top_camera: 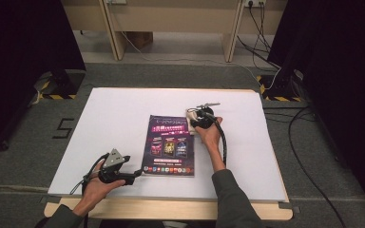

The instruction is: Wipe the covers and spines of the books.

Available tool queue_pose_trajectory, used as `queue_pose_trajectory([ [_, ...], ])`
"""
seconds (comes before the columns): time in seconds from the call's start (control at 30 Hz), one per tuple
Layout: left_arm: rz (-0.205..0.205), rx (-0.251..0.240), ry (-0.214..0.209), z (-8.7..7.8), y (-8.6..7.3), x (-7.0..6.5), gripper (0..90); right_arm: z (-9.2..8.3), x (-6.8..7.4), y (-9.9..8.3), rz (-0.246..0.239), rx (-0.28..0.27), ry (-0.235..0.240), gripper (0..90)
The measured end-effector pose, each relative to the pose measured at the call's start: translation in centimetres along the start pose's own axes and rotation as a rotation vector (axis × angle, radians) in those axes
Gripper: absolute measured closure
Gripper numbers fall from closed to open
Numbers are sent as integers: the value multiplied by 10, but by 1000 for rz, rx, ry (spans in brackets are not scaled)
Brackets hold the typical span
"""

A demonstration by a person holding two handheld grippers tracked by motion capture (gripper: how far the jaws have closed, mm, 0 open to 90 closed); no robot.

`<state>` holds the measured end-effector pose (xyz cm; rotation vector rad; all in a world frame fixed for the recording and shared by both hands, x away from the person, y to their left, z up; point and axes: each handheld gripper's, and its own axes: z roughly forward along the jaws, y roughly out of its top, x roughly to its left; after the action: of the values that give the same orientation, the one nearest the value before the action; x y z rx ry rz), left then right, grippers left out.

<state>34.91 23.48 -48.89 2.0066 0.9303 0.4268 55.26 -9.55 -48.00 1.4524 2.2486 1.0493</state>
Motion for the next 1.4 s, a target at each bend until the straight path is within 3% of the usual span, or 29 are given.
queue_pose_trajectory([
  [0.3, 3, 5, -5, 1, 0, 0, 239, 13, 24, 6, -33, 7, 51, 775],
  [0.63, 6, 3, -7, 1, 0, -1, 238, 34, 81, 15, -144, 42, 142, 774],
  [0.9, 7, 4, -9, 0, 0, -1, 239, 45, 111, 20, -201, 55, 179, 774],
  [1.0, 7, 1, -10, 0, 0, -1, 238, 46, 114, 20, -215, 55, 178, 773],
  [1.17, 6, 1, -7, -1, 0, 0, 239, 45, 109, 20, -197, 59, 182, 769],
  [1.3, 0, -5, -5, -2, -1, 1, 239, 42, 100, 21, -192, 60, 140, 768],
  [1.4, 1, -4, -5, -3, -1, 1, 238, 36, 85, 20, -180, 61, 97, 768],
])
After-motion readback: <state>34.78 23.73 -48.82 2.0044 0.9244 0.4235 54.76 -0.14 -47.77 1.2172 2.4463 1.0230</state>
